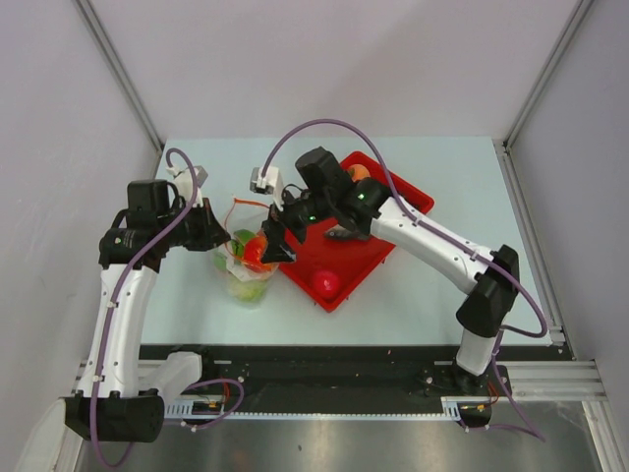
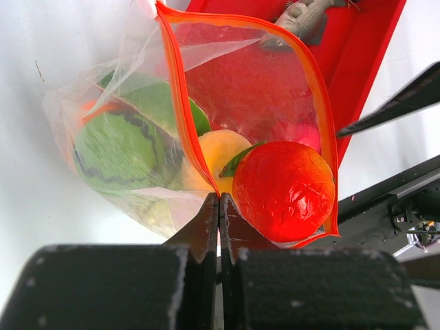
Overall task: Place the food in the zip-top bag and seal the zipper
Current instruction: Place the fake vegetable in the zipper food storage bag.
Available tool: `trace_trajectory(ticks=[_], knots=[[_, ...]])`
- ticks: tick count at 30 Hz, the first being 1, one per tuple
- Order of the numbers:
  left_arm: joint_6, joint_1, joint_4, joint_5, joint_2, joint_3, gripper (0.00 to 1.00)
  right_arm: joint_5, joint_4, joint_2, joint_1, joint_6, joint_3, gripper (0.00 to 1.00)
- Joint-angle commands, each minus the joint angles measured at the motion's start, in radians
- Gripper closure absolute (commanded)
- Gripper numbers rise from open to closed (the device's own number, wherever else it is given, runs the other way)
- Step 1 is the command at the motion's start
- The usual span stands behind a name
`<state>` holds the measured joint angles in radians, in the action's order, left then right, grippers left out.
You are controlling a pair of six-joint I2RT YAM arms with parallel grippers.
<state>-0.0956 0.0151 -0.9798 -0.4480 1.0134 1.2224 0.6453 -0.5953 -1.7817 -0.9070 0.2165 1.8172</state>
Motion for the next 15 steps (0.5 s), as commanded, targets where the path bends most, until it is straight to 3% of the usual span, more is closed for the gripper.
trace_trajectory(ticks=[1, 15], knots=[[0.016, 0.0, 0.021, -0.021, -0.01, 0.012, 1.0, -0.015, -0.008, -0.044, 0.007, 0.038, 0.045, 0.06], [0.022, 0.0, 0.023, -0.02, -0.016, 0.0, 1.0, -0.07, 0.034, -0.131, -0.024, 0.046, 0.086, 0.09]])
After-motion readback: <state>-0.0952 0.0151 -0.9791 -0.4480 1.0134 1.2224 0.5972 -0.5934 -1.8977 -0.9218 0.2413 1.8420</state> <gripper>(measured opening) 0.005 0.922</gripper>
